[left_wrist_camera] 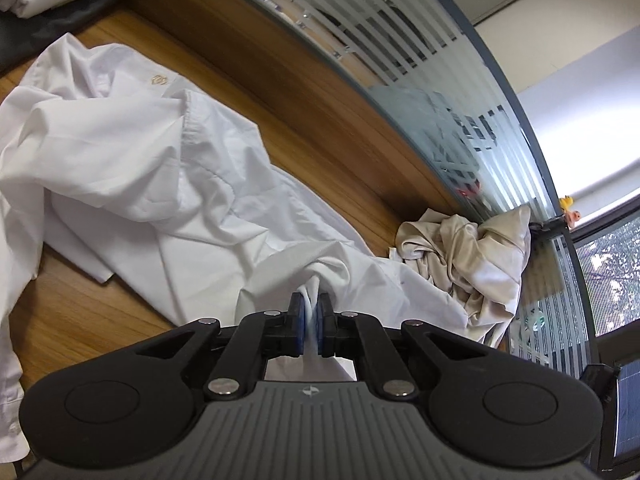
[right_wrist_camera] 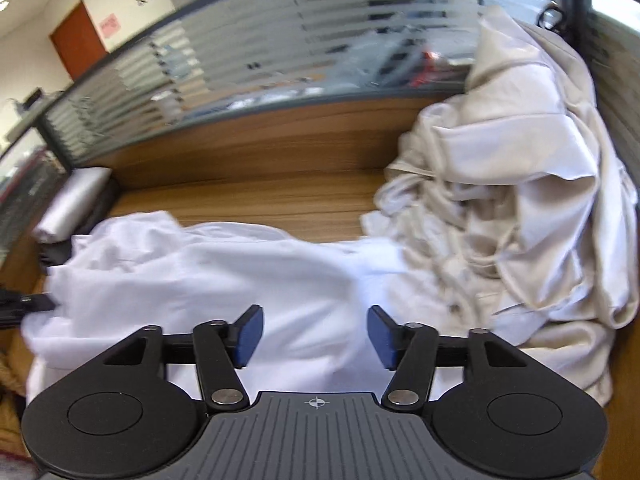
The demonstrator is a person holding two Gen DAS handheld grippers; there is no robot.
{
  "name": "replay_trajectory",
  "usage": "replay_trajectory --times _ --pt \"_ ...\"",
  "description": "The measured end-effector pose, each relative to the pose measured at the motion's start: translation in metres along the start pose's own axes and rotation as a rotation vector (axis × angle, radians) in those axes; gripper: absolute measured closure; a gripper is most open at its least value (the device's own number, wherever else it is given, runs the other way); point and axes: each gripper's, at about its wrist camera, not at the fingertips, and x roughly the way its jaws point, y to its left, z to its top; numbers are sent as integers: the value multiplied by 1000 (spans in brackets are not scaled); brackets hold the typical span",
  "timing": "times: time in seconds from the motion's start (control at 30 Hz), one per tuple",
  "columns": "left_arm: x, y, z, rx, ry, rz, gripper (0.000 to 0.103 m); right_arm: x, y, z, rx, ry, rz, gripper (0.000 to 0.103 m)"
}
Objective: Fold clothes
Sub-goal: 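Open both grippers and release the white shirt onto the desk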
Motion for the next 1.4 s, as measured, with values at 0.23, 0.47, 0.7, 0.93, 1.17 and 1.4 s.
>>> replay_trajectory --times 0.23,0.47,0.7,0.93,1.17,1.4 --pt "6 -12 1 93 48 9 64 -10 75 -17 -104 -36 77 27" --pt "16 -14 6 194 136 -17 60 7 163 -36 -241 -30 102 27" --pt "24 -11 14 315 193 -52 48 45 241 -54 -391 -12 72 38" --pt "15 -10 19 467 187 3 19 70 269 -62 -376 -21 -50 89" --pt "-8 -8 16 556 112 70 1 66 265 -66 -253 -66 -174 97" --pt "-28 -1 22 537 4 87 1 49 245 -62 -125 -103 -189 97"
